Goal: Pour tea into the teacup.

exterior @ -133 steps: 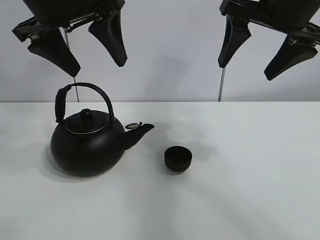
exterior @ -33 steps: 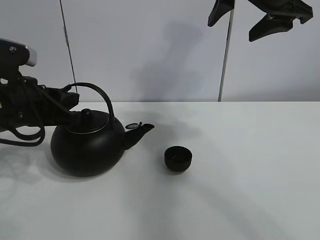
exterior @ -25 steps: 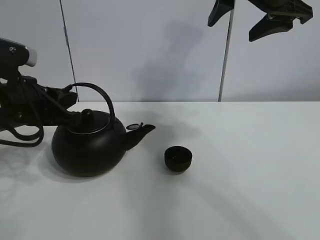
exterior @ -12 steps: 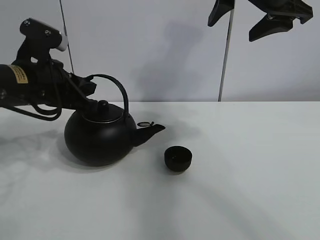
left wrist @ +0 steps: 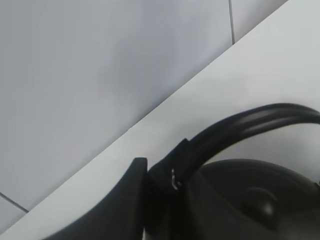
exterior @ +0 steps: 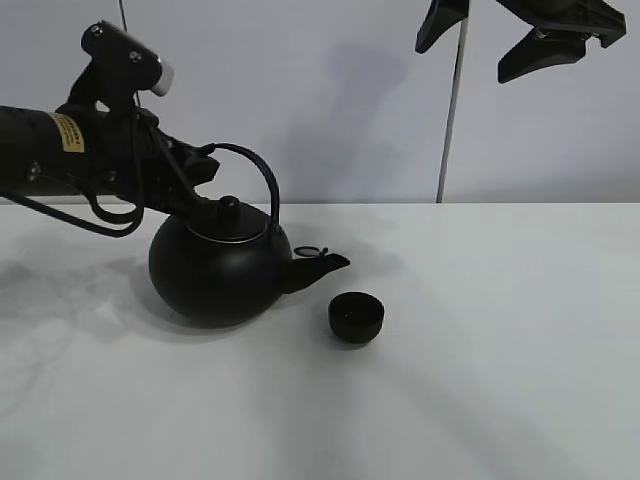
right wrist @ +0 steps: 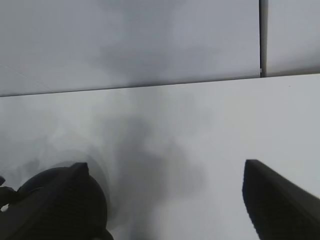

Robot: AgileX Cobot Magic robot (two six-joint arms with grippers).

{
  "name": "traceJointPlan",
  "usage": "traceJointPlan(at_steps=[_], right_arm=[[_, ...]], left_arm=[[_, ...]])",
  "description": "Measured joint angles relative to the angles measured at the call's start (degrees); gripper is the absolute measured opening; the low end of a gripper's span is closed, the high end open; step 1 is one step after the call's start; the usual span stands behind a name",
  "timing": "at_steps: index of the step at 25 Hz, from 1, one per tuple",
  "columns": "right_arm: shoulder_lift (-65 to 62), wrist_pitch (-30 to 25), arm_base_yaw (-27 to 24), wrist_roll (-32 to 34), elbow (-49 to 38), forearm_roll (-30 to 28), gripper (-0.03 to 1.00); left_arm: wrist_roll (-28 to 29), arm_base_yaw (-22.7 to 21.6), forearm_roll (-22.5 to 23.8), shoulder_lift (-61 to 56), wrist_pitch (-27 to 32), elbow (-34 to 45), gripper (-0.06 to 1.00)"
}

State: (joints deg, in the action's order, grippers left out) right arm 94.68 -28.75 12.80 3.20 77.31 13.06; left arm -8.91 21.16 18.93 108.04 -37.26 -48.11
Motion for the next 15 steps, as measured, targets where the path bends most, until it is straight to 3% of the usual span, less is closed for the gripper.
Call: traceJointPlan(at_steps=[7,15], right_arm=[[0.0,0.0,0.0,0.0,0.0,0.0,0.58],[0.0,0.0,0.0,0.0,0.0,0.0,0.58]], left_arm=[[-4.96,0.32,0.15,-0.55,0.81,-1.28,0.12],[-6.17,1.11,2.53,-0.85,1.28,-2.67,0.12]])
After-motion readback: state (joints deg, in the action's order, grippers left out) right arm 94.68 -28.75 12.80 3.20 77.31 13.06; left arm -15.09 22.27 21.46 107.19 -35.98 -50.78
